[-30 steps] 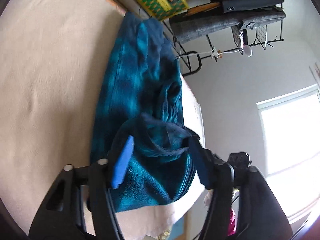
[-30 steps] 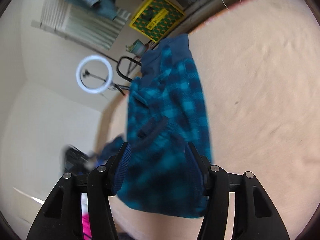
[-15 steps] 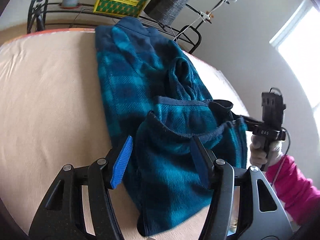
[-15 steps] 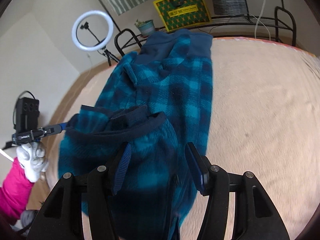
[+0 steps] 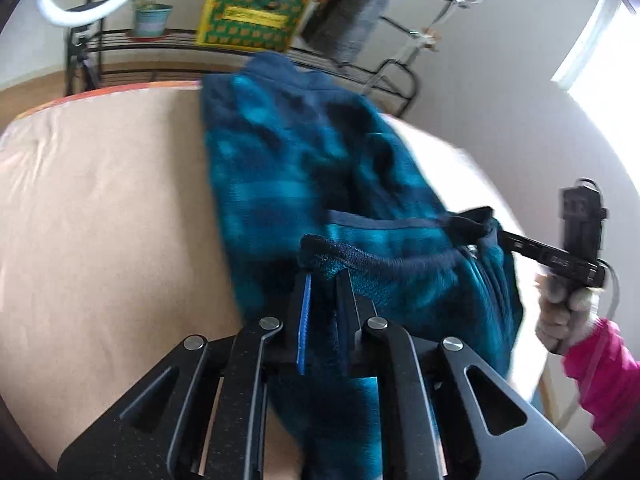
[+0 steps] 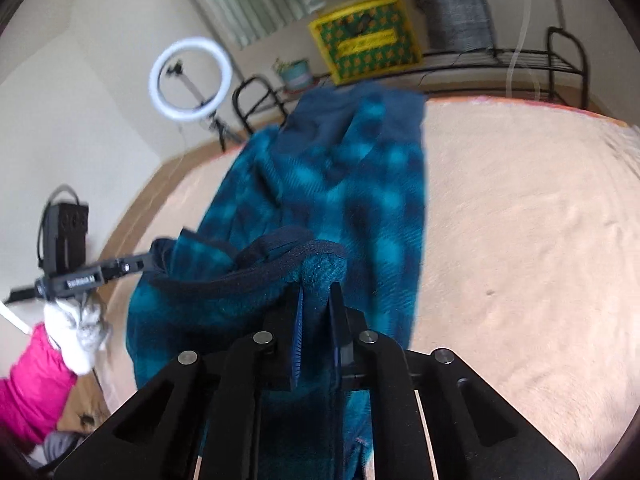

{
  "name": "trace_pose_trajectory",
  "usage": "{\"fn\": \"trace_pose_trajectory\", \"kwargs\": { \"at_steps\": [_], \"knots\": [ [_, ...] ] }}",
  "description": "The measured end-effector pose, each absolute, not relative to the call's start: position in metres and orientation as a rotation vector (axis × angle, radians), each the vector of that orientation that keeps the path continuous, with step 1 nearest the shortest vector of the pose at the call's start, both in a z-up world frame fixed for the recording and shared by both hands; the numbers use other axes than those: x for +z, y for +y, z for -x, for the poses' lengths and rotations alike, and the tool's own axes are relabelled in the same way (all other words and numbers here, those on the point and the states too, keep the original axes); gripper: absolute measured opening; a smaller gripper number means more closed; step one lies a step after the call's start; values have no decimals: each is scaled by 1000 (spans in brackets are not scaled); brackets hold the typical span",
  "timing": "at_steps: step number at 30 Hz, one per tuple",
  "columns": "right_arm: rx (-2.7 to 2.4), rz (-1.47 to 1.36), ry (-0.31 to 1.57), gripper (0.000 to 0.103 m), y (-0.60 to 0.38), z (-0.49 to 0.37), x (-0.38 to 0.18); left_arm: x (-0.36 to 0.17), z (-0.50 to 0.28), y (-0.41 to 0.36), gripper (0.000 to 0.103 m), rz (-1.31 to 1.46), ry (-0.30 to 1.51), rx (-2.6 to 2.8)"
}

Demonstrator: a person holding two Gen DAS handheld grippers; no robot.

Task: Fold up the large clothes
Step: 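Open both tools and release the folded hem onto the shirt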

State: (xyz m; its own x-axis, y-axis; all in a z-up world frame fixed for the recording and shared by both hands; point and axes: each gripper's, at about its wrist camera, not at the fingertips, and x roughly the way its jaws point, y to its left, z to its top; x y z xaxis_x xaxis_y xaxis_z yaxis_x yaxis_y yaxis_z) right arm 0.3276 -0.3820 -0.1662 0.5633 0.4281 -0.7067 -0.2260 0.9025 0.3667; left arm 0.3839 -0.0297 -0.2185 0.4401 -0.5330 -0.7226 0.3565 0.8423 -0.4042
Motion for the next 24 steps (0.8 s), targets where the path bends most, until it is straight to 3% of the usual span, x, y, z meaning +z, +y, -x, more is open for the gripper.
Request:
{"fn": "trace_pose_trajectory", "kwargs": {
  "at_steps": [4,8,15,20,24],
  "knots": [
    [330,-203,952,9,-374,-338,-188,-243,-397,-31,14,220,1022,-515],
    [325,-214,982,14,-375,-338,-181,-226,-389,-22,37,237,986,-476],
    [359,-171,854,14,-376,-285,-138,-184,-328,-12,37,157,864,-532],
    [477,-106,826,14,-339,-247,-133,-216,-311,-35,34,32,946,-498],
    [381,-44,996,13,-324,-257,-182,-249,-298,-36,35,-5,951,-471]
  ]
}}
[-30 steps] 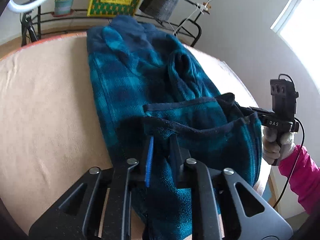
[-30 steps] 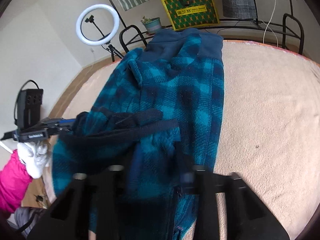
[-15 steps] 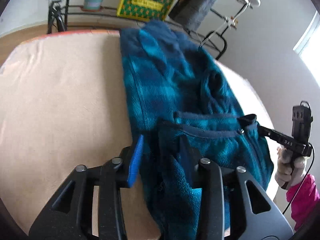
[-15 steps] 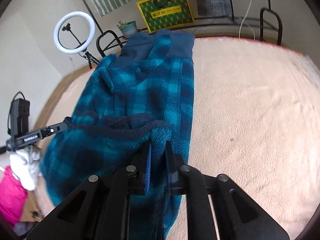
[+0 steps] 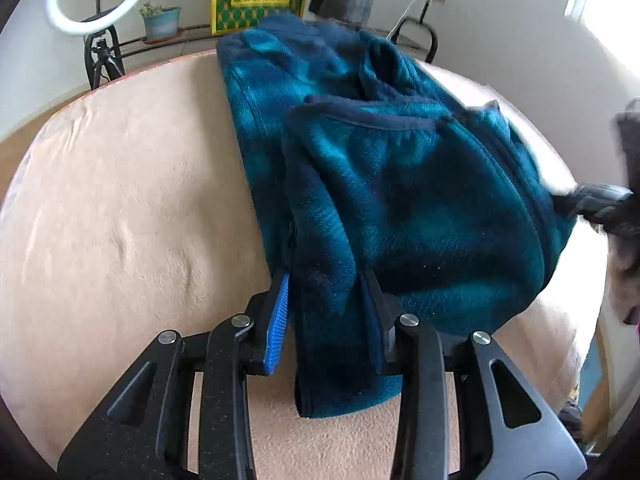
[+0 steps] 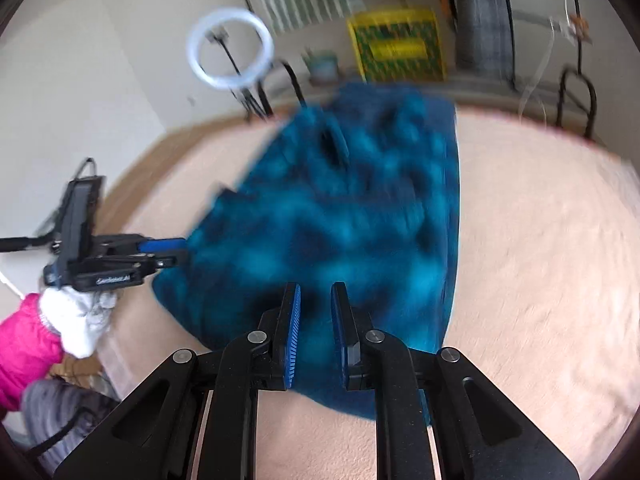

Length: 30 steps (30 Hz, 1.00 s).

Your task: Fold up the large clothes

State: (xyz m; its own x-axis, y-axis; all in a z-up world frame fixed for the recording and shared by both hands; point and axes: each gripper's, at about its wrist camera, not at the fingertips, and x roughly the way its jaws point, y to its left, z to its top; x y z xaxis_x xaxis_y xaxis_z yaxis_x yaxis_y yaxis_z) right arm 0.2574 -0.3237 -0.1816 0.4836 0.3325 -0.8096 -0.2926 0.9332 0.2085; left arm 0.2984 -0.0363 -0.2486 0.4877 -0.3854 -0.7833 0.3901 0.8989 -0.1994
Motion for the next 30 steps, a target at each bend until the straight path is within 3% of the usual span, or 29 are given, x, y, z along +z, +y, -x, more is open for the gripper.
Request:
{"fn": "trace_pose_trajectory", "kwargs": {
  "at_steps": [2,16,26,30],
  "knots": [
    [346,-81,996,10,-332,-256,-195,-245,-299,-31,35,46,972,-468],
    [339,-116,840,14,-339,-229,-128,-180,-288,-31,34,118,845,-531],
    [392,-86,988,14,-327,-282,-180,-241,-345,-61,34,27,1002,-500],
    [426,-78,1044,14,-331,-288,-195,-231,-348,-65,34,-70,996,-571]
  ]
}}
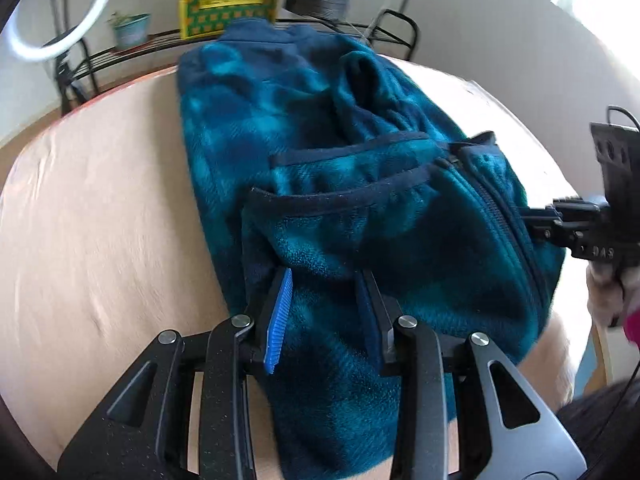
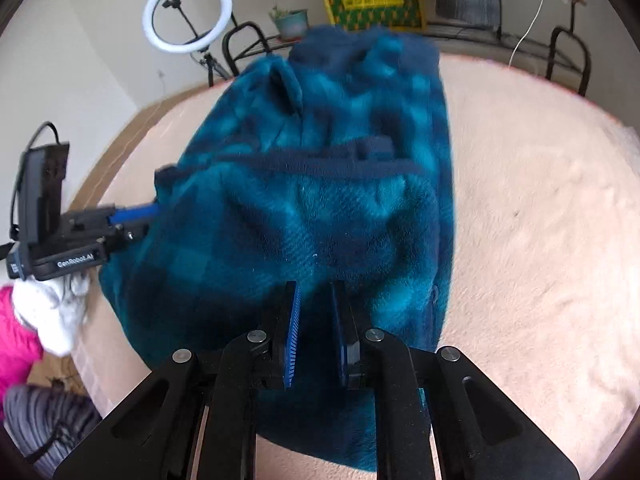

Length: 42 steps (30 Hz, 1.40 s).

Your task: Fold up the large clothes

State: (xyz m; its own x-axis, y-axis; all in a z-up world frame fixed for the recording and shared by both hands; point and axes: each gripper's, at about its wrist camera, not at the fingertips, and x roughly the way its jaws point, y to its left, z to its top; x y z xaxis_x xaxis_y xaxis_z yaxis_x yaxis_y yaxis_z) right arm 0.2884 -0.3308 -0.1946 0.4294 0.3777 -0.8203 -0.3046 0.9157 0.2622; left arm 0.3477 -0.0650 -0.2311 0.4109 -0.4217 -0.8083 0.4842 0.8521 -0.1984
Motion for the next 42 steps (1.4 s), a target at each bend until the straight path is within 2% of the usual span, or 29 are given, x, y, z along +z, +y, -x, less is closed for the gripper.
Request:
{"fn": "trace_pose_trajectory", "kwargs": {
  "at_steps": [6,11,14,22,25,30,33,36,37,39,40,42],
  "knots": [
    [514,-116,979,14,-353,-302,-148,-189,-410,-24,34,-4,893,-520],
    [469,-116,913,14,-367,-338,-127,-196,-487,-7,32,44,861,-449],
    [454,-115,915,14,-369,-359,-131,-211,-524,-8,32,72,865,-427],
    [462,-65,945,14,-376,-400,-156,-257,-585,-58,29,-84,907,-435],
    [455,-61,962,14,-377,-418,-167,-269,-586,-76,30,-168,838,-418],
    [491,-87,958,14,-375,-454,-170,-257,-594,-61,30,-103,887,-476],
    [469,-64,942,14,-372,-480,-169,-232,-597,-34,31,-7,819,-470],
    [432,-81,928,14,-375,-506,-170,-229,-615,-9,33,84,842,-422],
    [412,-83,926,15,-377,-514,-171,-235,-624,-3,33,105,879,-407],
    [357,-89,918,35,-384,-530,-175,-247,-637,0,33,138,948,-420],
    [325,-92,906,49,-388,-536,-176,-254,-642,-1,33,149,970,-430],
    [297,-120,902,53,-397,-548,-181,-265,-651,-10,33,146,995,-433]
  ]
}}
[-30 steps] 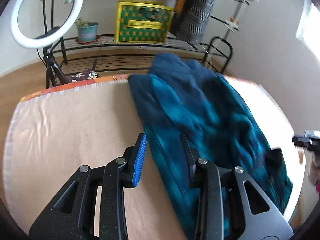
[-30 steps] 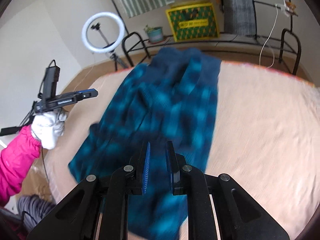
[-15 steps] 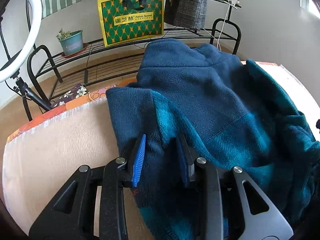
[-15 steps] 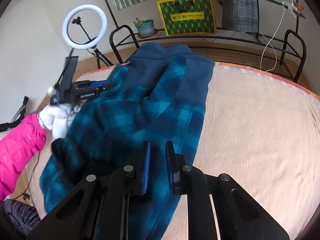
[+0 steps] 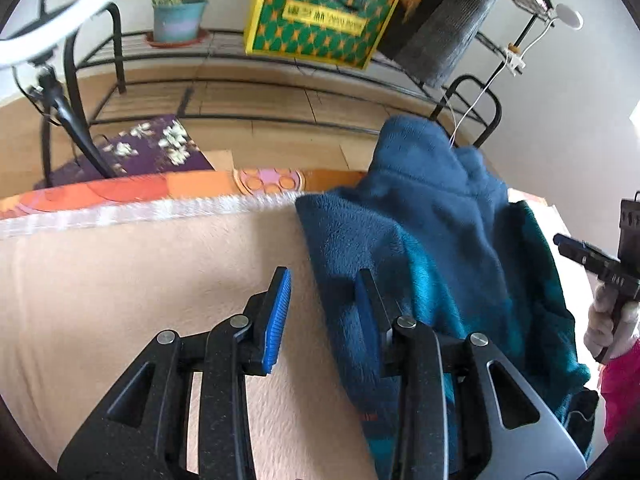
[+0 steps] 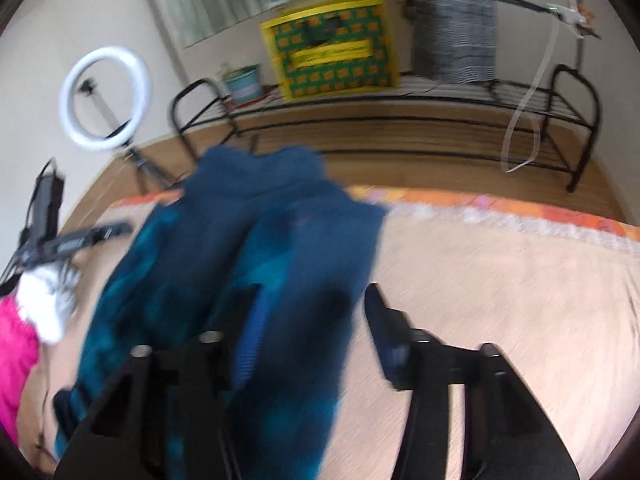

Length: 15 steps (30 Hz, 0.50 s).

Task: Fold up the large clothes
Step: 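Grasp the navy collar end with both tools and lift it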

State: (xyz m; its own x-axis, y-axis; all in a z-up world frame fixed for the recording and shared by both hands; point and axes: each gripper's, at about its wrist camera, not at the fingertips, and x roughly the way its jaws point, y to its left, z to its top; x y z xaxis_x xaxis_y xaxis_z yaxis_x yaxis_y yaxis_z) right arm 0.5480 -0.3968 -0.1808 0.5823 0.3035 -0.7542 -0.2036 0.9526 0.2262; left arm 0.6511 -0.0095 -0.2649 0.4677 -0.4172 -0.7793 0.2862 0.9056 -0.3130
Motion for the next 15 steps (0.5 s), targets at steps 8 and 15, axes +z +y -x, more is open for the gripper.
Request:
{"fn": "trace_pose_trajectory", "kwargs": {
  "at_steps": [8,15],
  "knots": [
    [320,-250,938,53,-412,-587,-205,-271,-672,-32,30,146,975,-412],
    [347,-276,958,35,-397,-604,-222,-264,-670,-41,5,141,938,-412]
  ]
}}
